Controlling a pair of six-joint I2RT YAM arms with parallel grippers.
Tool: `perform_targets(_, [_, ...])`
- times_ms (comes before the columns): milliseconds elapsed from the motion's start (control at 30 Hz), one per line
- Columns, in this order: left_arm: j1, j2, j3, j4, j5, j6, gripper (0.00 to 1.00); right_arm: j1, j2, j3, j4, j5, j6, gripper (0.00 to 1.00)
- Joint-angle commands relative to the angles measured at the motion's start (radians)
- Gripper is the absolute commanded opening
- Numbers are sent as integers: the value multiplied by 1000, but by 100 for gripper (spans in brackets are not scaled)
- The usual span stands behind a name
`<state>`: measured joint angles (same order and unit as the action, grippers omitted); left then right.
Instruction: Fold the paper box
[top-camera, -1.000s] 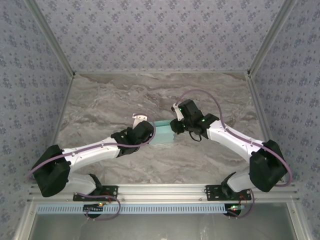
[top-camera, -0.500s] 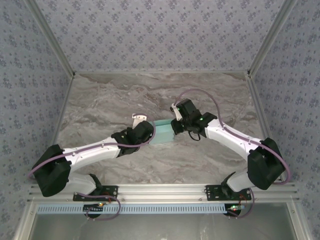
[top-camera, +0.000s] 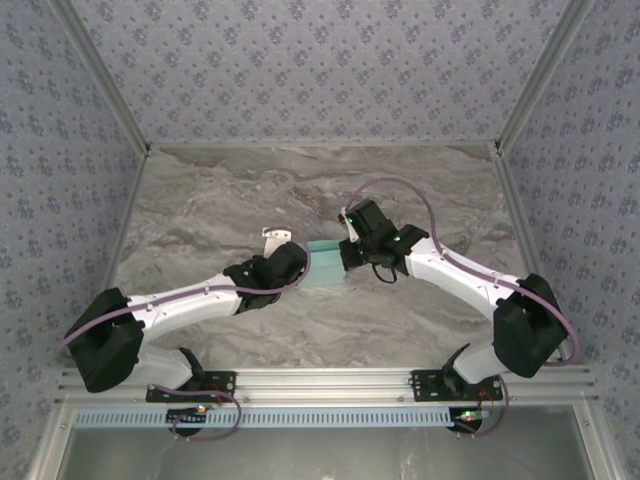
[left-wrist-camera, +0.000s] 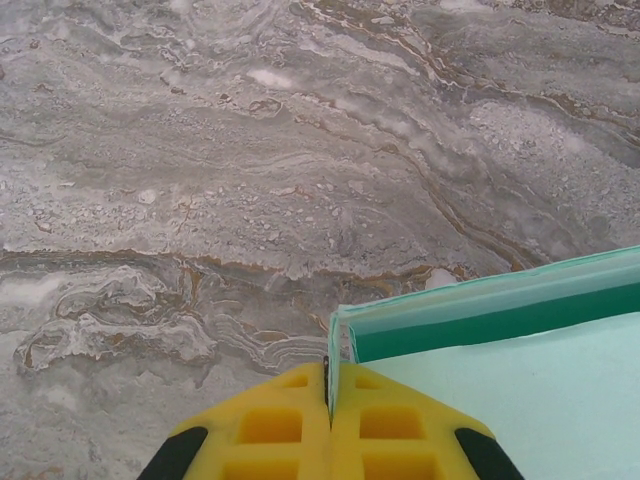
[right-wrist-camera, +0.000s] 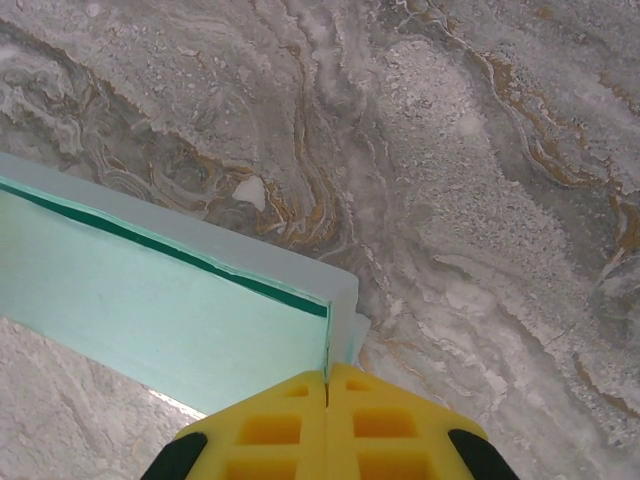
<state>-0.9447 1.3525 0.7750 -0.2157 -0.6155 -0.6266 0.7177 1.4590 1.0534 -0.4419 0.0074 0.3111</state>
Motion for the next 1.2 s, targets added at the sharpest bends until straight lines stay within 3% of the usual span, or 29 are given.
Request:
perform_targets(0, [-6,29,-10,-27,24,-27,0,29,28,31,-32,-15,75,6])
perform_targets(300, [-5,27,-16,-27,20,-50,0,72,75,74,-87,97,117,6])
perform_targets(867, [-5,19,-24,-24,19,-69,0,97,70,23,-14,56,244,7])
perform_targets(1167, [0,20,-27,-24,17,-86,0,100,74,-19,2,104,235,7])
